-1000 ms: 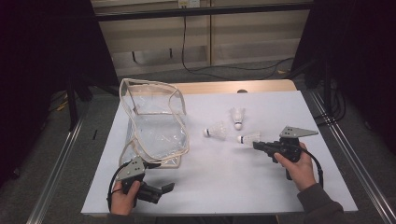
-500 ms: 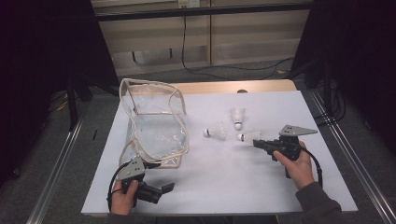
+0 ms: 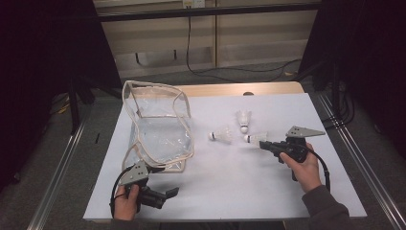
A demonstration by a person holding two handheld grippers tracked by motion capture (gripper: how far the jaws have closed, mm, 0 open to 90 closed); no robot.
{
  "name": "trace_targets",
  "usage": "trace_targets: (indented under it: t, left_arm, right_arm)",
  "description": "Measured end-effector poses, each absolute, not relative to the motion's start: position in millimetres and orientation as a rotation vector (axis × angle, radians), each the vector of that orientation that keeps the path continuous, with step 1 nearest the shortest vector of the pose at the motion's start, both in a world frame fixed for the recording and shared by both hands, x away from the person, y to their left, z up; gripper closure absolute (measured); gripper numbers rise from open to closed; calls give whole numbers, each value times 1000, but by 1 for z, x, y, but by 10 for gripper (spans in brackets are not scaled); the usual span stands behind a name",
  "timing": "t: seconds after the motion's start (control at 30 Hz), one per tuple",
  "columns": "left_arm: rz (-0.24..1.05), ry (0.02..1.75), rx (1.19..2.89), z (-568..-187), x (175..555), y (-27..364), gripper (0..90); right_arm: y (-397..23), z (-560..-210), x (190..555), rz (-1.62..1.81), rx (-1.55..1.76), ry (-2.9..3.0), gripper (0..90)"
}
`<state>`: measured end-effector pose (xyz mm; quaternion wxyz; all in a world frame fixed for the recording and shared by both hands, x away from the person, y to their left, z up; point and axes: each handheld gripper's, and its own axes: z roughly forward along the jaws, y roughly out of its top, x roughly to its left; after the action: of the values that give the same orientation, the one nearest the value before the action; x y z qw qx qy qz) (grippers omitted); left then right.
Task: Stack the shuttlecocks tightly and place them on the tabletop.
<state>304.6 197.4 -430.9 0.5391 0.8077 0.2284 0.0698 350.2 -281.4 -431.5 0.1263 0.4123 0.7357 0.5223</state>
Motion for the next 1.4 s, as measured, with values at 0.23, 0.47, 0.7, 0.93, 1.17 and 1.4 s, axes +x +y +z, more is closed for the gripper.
trace_targets:
  t: [0.23, 0.47, 0.7, 0.93, 1.17, 1.4]
  left_arm:
    - [167, 538, 1925, -431, 305, 197, 30]
    - [175, 539, 1925, -431, 305, 197, 31]
    - [172, 535, 1921, -431, 305, 197, 32]
    - [175, 535, 1921, -432, 305, 197, 32]
    - [176, 533, 1921, -432, 305, 197, 32]
    - [177, 534, 1921, -432, 305, 197, 30]
  right_arm:
    - [-280, -433, 353, 1514, 1207, 2142, 900]
    - [-280, -434, 356, 1512, 1208, 2138, 900]
    - [-277, -433, 359, 1513, 1213, 2141, 900]
    - [-273, -428, 363, 1506, 1198, 2152, 900]
    - [-272, -430, 368, 1504, 1206, 2146, 900]
    - [-272, -431, 370, 1508, 1216, 2143, 900]
